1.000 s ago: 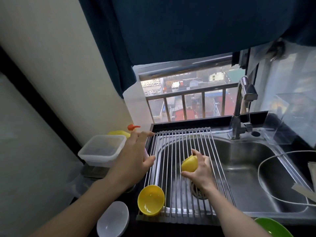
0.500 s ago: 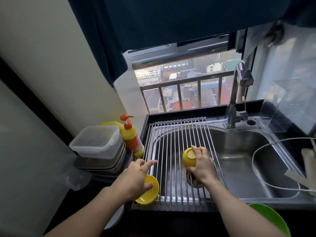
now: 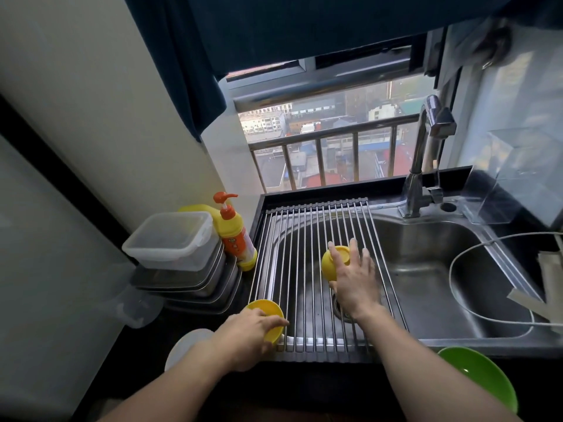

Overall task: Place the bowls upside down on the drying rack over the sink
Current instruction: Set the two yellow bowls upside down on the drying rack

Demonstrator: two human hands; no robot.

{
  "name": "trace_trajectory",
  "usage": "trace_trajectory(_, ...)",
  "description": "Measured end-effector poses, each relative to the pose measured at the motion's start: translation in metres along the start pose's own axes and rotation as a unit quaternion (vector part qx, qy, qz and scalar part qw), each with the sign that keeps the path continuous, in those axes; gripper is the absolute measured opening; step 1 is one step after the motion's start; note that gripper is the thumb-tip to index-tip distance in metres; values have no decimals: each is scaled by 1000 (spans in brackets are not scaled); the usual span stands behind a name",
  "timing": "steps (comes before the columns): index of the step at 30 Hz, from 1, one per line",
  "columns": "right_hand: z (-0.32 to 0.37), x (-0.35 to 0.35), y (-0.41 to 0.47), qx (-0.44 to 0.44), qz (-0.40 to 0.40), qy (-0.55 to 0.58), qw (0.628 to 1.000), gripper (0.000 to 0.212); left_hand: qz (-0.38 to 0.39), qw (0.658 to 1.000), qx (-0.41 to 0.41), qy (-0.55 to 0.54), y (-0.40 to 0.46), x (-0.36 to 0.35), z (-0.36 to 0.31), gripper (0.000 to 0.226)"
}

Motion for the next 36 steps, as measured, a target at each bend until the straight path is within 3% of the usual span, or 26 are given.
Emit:
trace_trajectory(4, 29, 2, -10, 64, -65, 48, 995, 82, 31, 999, -21, 29, 4, -18, -5, 51)
trace_trajectory(7, 50, -2, -21, 87, -64, 122, 987, 72, 37, 999, -21, 31, 9, -28, -4, 54)
trace_trajectory(9, 60, -3, -28, 85, -46, 186, 978, 64, 1, 1000, -9, -9, 10, -28, -4, 44)
trace_trajectory(12, 71, -2, -37, 22, -22, 339, 940, 55, -111, 983, 51, -137, 10, -15, -5, 30)
trace_trajectory(14, 76, 2, -41, -49, 16, 468, 882, 56, -187, 929, 110, -299, 11, -1, -2, 31)
trace_trajectory(15, 78, 4, -44, -78, 53, 529, 843, 62, -203, 885, 133, -397, 12, 5, 0, 30)
trace_trajectory(18, 80, 8, -50, -87, 165, 620, 762, 89, -156, 700, 174, -675, 17, 25, 3, 25)
trace_trajectory(20, 81, 10, -52, -58, 183, 631, 752, 94, -114, 603, 168, -771, 16, 35, 3, 21)
trace_trajectory(23, 83, 11, -51, -49, 165, 613, 771, 95, -91, 563, 157, -806, 14, 37, 1, 22)
trace_trajectory(25, 84, 11, -48, -40, 150, 563, 812, 96, -97, 583, 154, -792, 14, 33, 4, 20)
trace_trajectory(26, 85, 10, -46, -33, 134, 519, 843, 98, -114, 643, 159, -740, 13, 29, 7, 19)
trace_trajectory(28, 84, 8, -42, -18, 98, 406, 909, 101, -152, 853, 153, -475, 11, 22, 15, 19)
trace_trajectory(29, 84, 6, -41, -12, 84, 347, 934, 102, -159, 929, 140, -305, 8, 18, 19, 19)
trace_trajectory(30, 83, 4, -39, -5, 77, 293, 953, 102, -153, 964, 125, -176, 4, 15, 21, 21)
trace_trajectory(32, 80, 1, -38, 10, 84, 195, 977, 100, -106, 986, 115, -63, -3, 3, 25, 31)
trace_trajectory(36, 77, -9, -36, 30, 93, 85, 992, 97, -39, 988, 152, -4, -13, -25, 40, 46)
Point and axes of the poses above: each hand's wrist, its own y-axis towards the middle knuckle, its own x-axis out of the back of the hand, z = x × y, the point moved 1 cm from there along y, towards the middle knuckle, and after that the axes turned 5 degrees about y, right-handed, at the moved point
